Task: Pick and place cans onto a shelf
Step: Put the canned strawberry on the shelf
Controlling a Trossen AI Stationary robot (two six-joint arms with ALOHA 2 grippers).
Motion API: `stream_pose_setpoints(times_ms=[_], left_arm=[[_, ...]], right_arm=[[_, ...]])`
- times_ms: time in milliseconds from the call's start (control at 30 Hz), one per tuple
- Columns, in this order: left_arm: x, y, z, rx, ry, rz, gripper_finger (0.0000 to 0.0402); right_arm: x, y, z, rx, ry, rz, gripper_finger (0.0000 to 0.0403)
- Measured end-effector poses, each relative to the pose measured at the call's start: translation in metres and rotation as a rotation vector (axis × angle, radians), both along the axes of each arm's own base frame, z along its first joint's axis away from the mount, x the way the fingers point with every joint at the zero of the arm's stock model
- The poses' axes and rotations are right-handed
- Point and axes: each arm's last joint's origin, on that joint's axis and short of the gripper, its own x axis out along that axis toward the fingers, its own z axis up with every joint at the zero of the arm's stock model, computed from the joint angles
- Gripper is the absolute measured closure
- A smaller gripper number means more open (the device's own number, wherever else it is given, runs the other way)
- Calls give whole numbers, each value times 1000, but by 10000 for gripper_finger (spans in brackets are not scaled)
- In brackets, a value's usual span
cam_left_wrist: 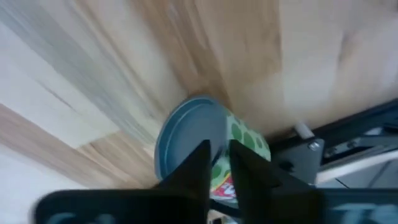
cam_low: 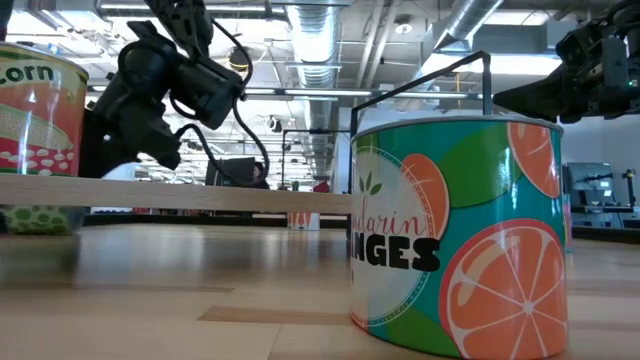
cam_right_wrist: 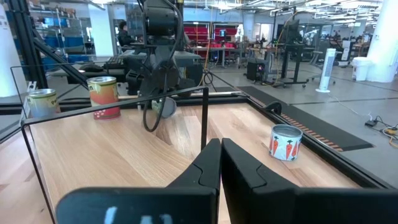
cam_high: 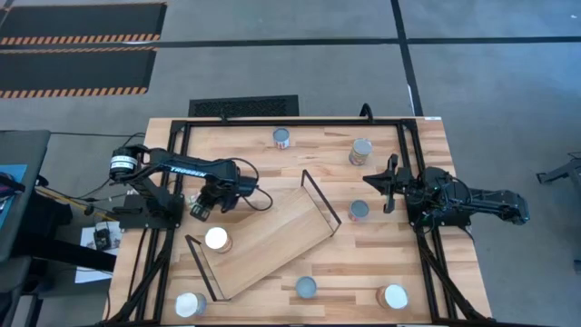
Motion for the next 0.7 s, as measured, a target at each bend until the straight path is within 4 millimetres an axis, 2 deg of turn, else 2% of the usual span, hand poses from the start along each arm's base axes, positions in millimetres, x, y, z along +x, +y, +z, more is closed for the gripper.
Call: stream_pose_setpoints(times_ms=[67, 233, 400, 567, 700], left_arm=[[-2, -1, 1, -3, 20, 25, 393], [-6, 0, 9, 67, 10, 89, 401], [-19, -1, 38, 152, -165, 197, 401], [-43, -4, 73, 224, -372, 344, 401], [-56, -6, 87, 224, -476, 442, 400]], right_arm=[[0, 0, 0, 0, 0, 0, 365], [0, 0, 0, 0, 0, 0, 365], [0, 0, 0, 0, 0, 0, 365], [0, 0, 0, 0, 0, 0, 365], [0, 0, 0, 0, 0, 0, 365]])
